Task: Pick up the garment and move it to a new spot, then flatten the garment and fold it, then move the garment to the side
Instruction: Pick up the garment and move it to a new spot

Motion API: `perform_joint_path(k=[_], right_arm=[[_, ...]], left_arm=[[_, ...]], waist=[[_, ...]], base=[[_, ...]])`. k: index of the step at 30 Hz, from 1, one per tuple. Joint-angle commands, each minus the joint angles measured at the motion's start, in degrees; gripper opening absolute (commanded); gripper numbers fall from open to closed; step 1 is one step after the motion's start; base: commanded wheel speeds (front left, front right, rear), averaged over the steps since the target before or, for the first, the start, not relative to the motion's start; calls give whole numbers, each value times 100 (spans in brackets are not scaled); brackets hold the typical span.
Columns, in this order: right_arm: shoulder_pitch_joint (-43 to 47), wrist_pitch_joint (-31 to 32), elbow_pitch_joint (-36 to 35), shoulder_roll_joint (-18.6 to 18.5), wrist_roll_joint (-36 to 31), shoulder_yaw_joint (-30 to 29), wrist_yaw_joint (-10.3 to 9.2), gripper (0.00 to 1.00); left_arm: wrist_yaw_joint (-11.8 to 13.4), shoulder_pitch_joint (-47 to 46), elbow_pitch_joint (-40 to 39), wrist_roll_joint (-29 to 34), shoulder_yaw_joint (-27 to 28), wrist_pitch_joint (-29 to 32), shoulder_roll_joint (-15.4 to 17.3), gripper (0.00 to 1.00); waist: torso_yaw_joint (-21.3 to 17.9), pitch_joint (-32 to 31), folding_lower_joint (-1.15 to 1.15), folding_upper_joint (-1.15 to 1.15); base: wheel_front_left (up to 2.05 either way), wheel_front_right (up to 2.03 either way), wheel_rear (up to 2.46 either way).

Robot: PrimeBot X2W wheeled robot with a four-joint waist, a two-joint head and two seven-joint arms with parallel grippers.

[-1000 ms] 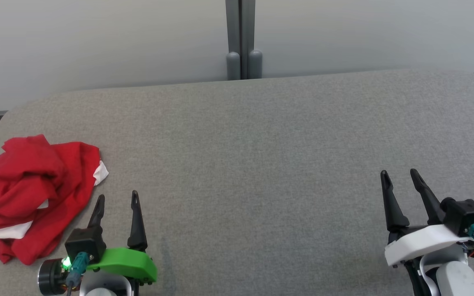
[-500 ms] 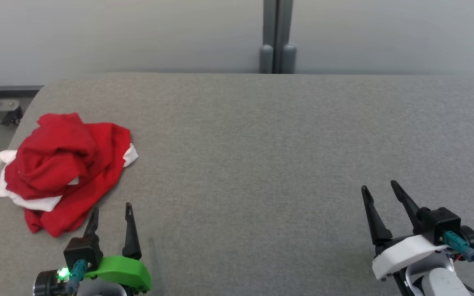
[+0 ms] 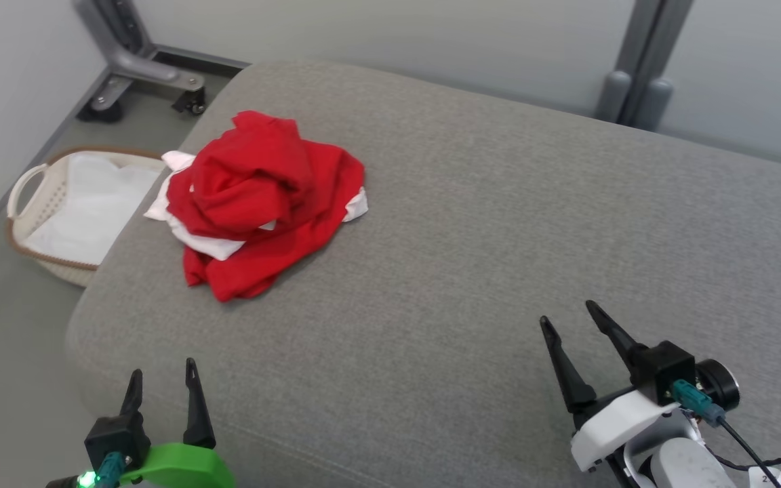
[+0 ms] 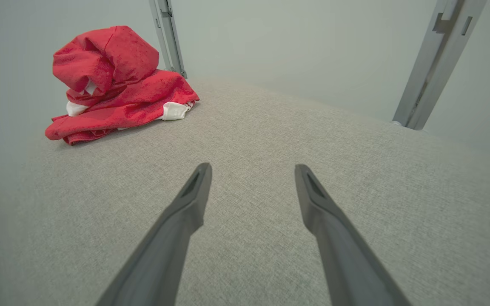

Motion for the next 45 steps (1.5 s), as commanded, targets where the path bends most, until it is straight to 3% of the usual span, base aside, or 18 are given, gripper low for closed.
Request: perform_joint_path(k=[1,5,15,24,28,36,43,45], right_arm=[[-125,-12,46,-51,45,129,-6,100],[-281,-12,181,-141,85,387,-6,100],[-240,-12,114,-358,-8,353,-6,100],[-520,-12,-204,-678,-82,248,-6,100],[-662,-12,-342,-761,-100,281,-6,100],[-917,-12,-526,-714,-170,339,-6,100],[-1023,-12,-569,-628,-163,371,-6,100],[-982,-12,-567,-647,-174,318,-6,100]], left_arm=[[40,110,-71,-62,73,-5,7,100],[59,192,-140,-251,162,-4,0,100],[-374,-289,8,-489,78,-4,7,100],[-816,-1895,119,-274,471,-4,21,100],[-926,-2679,348,-136,478,-5,253,100],[-952,-3653,1605,-704,29,-4,731,100],[-954,-3983,2949,-1471,-385,-5,906,100],[-954,-4000,3106,-1691,-580,-4,943,0]], waist=[[784,260,0,0],[823,379,0,0],[672,659,0,0],[116,1467,0,0],[-88,1764,0,0],[-451,2097,0,0],[-709,2161,0,0],[-732,2145,0,0]], base=[[0,0,0],[0,0,0],[0,0,0],[0,0,0],[0,0,0],[0,0,0],[0,0,0],[0,0,0]])
